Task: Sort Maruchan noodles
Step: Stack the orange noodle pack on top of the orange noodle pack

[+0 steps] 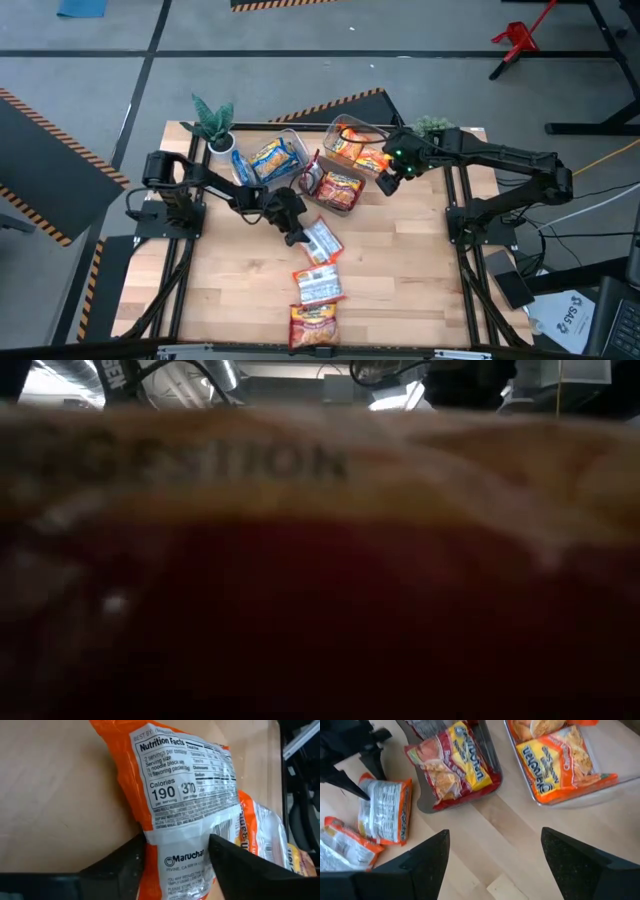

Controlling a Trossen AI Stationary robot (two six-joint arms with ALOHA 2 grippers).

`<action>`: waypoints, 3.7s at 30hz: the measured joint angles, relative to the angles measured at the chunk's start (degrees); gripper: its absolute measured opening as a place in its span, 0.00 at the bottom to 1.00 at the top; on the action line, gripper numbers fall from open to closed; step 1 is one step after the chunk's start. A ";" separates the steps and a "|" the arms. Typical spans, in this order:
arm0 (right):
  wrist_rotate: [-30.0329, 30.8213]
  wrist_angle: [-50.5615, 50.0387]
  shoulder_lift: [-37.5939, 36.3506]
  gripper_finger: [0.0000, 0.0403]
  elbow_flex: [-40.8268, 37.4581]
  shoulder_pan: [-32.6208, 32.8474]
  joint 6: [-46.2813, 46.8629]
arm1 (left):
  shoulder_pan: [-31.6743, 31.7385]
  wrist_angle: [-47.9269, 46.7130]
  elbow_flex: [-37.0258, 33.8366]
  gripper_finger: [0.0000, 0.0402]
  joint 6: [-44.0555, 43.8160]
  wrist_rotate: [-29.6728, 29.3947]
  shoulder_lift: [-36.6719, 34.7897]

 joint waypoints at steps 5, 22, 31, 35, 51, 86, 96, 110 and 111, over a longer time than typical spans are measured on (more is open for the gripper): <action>-0.02 0.66 0.00 0.74 0.00 0.00 0.00 | 0.71 0.02 -0.04 0.33 -0.27 1.05 -0.02; -7.17 7.26 -1.02 0.74 0.02 -0.02 -0.17 | 4.01 2.23 2.21 0.02 -4.96 6.01 -4.97; -11.61 15.76 -5.59 0.74 0.09 0.00 0.02 | 5.99 0.63 2.73 0.02 -3.26 3.97 -17.37; -9.63 17.21 -7.03 0.74 0.09 0.00 2.06 | 5.90 0.09 2.73 0.02 0.70 -2.93 -24.17; 9.46 37.49 -4.14 0.74 0.07 9.73 -4.26 | 5.86 6.97 2.78 0.02 12.85 -36.90 -38.21; 9.93 43.29 -10.39 0.74 0.11 7.45 -10.06 | 8.14 3.25 7.42 0.03 73.20 -55.59 -33.00; 12.61 38.73 -14.38 0.74 0.11 7.50 -8.65 | 11.40 -0.77 23.65 0.04 102.44 -58.71 -14.91; 12.93 33.78 -14.36 0.74 0.11 7.48 -8.13 | 15.28 4.68 36.50 0.02 117.86 -57.94 9.02; 12.92 33.73 -14.36 0.74 0.11 7.48 -8.14 | 15.62 4.64 37.07 0.02 118.59 -57.93 10.29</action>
